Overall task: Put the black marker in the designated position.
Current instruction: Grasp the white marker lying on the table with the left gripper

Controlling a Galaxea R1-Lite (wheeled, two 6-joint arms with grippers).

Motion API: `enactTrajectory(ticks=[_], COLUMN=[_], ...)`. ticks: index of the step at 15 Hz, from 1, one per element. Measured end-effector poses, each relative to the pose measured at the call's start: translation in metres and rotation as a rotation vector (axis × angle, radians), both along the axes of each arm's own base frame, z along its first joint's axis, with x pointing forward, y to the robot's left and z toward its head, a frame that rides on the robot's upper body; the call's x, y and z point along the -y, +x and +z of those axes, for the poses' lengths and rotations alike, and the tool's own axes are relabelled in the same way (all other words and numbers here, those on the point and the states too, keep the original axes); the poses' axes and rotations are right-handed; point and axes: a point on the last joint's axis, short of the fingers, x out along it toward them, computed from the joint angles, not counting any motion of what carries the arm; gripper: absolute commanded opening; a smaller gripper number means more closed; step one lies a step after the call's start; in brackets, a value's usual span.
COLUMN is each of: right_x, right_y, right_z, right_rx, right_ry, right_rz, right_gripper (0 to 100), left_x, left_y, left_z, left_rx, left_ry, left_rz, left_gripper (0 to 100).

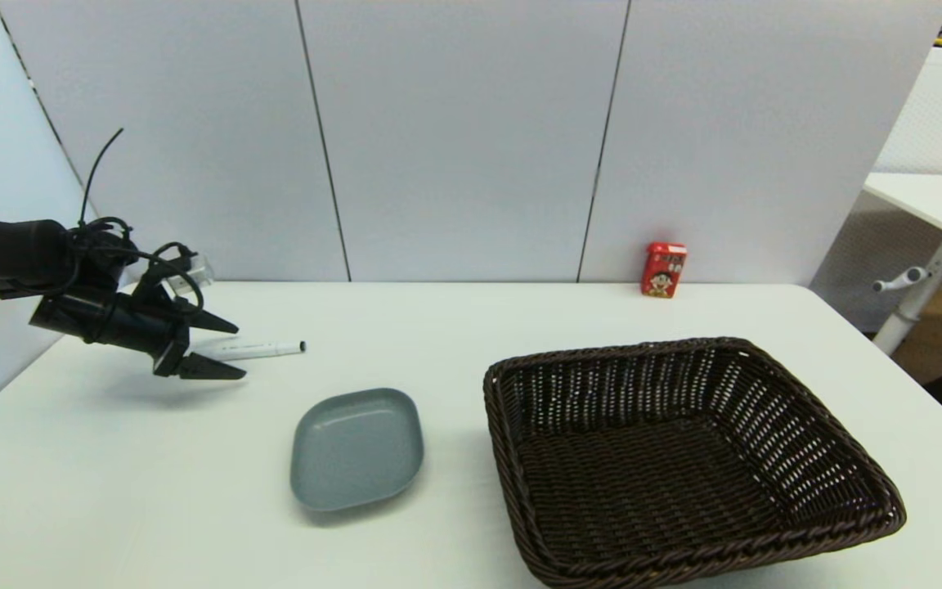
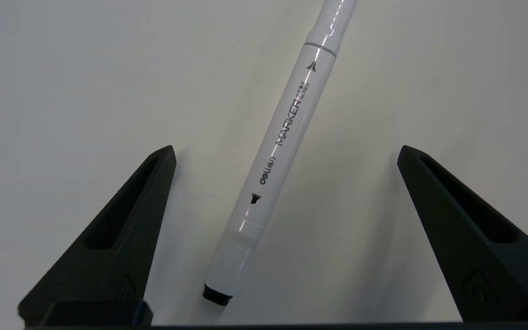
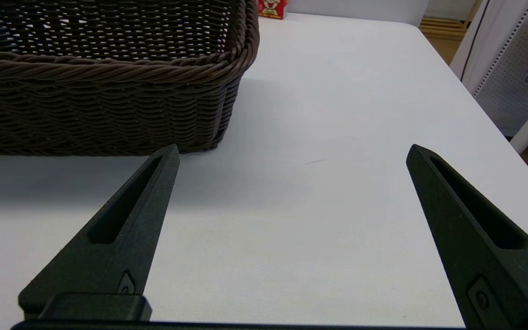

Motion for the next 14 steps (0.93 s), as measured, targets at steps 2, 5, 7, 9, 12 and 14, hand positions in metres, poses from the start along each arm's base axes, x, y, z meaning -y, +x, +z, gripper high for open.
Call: enactTrajectory(ticks=[2,5,7,9,12,14], right_x=[0.0000,0.0000,0.0000,0.0000,0.0000,0.0000], right_y=[0.0000,0.0000,0.0000,0.0000,0.0000,0.0000], right_z=[0.0000,0.0000,0.0000,0.0000,0.0000,0.0000], right_rx=[0.000,0.000,0.000,0.000,0.000,0.000], right_ry=[0.000,0.000,0.000,0.000,-0.001,0.000], right_rz=[0.000,0.000,0.000,0.000,0.000,0.000], right_gripper=[100,100,100,100,100,100], left_x=[-0.0001,-0.0004,-0.0004,-0.0006,-0.0007,-0.0011], left_y=[0.0025,0.0056,0.0069,0.0075,0.0081,0.0081], left_z=[-0.0040,-0.0062,-0.0075,-0.0086,-0.0088,-0.0090], left_rx=[-0.004,0.002,0.002,0.001,0.005,0.006], left_ry=[-0.005,-0.003,-0.003,-0.003,-0.003,-0.004], left_rz=[-0.002,-0.009,-0.010,-0.010,-0.010,-0.010], left_gripper=[100,100,100,100,100,0])
